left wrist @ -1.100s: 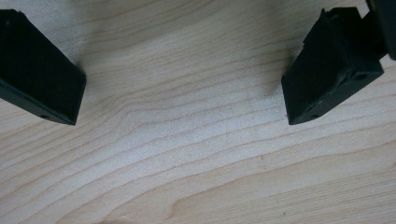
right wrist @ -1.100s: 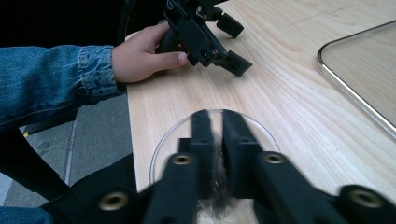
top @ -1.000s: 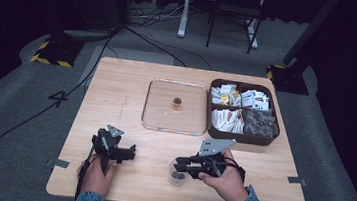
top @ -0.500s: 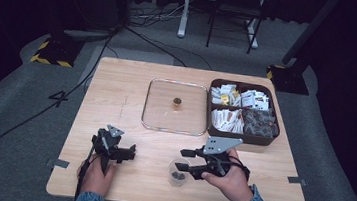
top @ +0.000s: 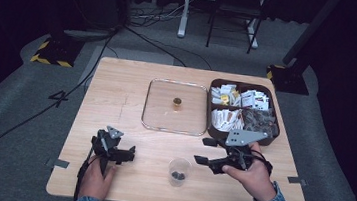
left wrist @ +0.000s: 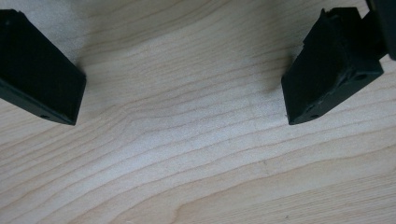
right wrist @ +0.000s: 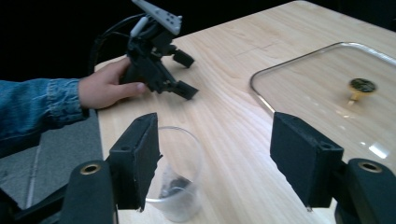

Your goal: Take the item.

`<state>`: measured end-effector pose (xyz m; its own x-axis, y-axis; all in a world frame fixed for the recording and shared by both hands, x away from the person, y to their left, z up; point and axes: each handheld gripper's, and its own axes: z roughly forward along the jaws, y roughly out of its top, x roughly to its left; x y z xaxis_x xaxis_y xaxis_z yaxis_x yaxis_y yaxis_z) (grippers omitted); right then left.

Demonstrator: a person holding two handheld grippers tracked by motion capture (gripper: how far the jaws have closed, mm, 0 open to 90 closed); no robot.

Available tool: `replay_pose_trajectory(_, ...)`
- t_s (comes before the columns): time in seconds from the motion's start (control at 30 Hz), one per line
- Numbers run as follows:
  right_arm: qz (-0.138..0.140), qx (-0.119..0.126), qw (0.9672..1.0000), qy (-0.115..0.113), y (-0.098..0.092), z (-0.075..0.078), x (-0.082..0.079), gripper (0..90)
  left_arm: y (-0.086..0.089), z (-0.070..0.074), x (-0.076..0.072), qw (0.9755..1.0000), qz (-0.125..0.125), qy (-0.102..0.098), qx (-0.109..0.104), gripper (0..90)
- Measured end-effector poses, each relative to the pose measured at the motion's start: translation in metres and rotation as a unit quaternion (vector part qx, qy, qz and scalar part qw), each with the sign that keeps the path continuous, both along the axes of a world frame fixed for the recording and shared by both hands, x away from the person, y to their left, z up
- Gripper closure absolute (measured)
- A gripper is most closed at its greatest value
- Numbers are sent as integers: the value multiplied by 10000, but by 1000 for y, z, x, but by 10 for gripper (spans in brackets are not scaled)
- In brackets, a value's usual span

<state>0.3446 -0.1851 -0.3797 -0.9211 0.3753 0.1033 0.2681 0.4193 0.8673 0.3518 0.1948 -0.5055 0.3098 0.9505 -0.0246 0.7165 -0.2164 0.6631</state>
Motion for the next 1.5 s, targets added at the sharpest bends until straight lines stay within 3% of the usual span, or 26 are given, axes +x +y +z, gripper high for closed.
replay_pose_trajectory(0.37, -374, -170, 9992, -19, -27, -1, 7, 336, 0, 0, 0, 10000, 9, 10, -13, 1)
replay_pose_trajectory(0.63, -730, -332, 9968, 55, -52, -13, 12, 334, 0, 0, 0, 10000, -11, 0, 3, 1)
replay_pose_trajectory(0.8, -1013, -489, 9935, 200, -68, -29, 18, 331, 0, 0, 0, 10000, -9, 6, 4, 1)
replay_pose_trajectory(1.1, -1545, -765, 9838, 487, -96, -69, 28, 289, 0, 0, 0, 10000, -10, 8, 7, 1)
replay_pose_trajectory(1.33, -1650, -912, 9800, 643, -108, -100, 32, 258, 0, 0, 0, 10000, -16, 5, 14, 1)
replay_pose_trajectory(1.5, -1702, -957, 9789, 595, -111, -113, 30, 227, -1, 0, 1, 10000, -1, 3, 0, 1)
